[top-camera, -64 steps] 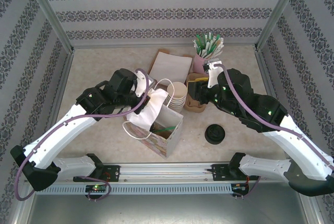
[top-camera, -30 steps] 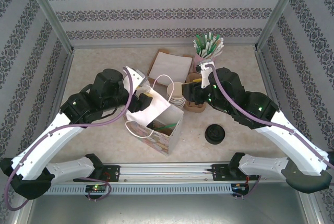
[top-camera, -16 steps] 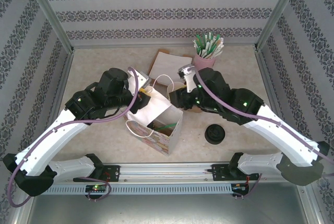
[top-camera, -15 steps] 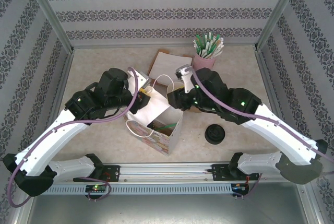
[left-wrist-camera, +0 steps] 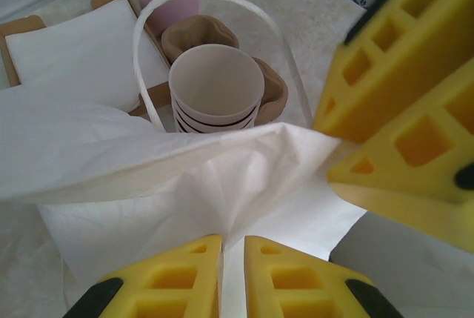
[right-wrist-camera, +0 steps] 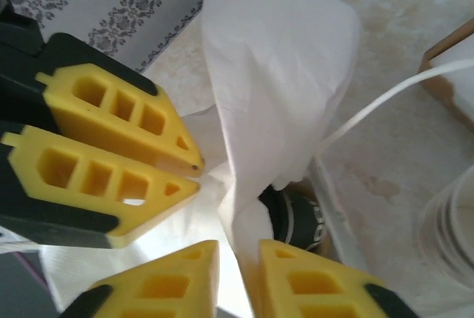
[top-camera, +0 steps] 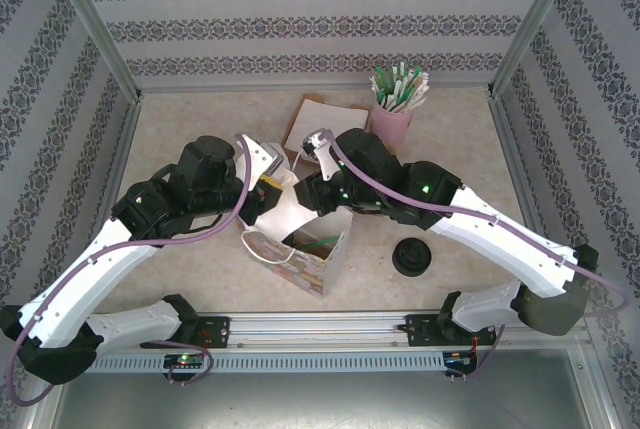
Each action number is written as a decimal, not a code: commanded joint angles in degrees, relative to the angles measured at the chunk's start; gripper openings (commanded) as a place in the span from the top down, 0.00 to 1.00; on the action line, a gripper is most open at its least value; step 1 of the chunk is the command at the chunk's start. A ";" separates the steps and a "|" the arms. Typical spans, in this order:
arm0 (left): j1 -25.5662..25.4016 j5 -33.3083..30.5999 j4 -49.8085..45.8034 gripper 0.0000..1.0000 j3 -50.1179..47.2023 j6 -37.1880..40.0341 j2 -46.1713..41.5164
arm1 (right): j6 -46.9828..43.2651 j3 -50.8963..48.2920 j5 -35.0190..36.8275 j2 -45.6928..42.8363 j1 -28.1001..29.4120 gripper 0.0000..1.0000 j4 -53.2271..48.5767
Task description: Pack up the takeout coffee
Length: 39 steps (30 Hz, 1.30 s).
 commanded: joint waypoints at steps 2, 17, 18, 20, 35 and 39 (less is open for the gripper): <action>0.00 -0.75 -1.82 0.84 0.49 -0.44 0.02 | 0.72 1.72 -1.81 0.44 1.61 0.91 1.21; 0.01 -10.23 3.64 0.58 2.74 -7.28 -6.47 | -2.76 4.25 6.81 7.21 6.13 1.00 -14.37; 0.00 -11.81 3.42 0.58 2.85 -7.77 -6.57 | -3.00 4.44 7.14 8.06 6.14 1.00 -15.33; 0.02 -14.61 3.21 0.59 2.72 -8.55 -6.79 | -3.61 4.52 7.69 9.80 6.11 1.00 -16.07; 1.79 -22.94 3.91 0.62 -0.42 -14.05 -7.40 | -6.06 11.26 10.20 21.27 5.80 1.00 -26.05; 2.88 -22.01 4.57 0.62 -0.78 -14.59 -6.81 | -5.59 11.39 10.56 18.18 5.87 0.98 -23.54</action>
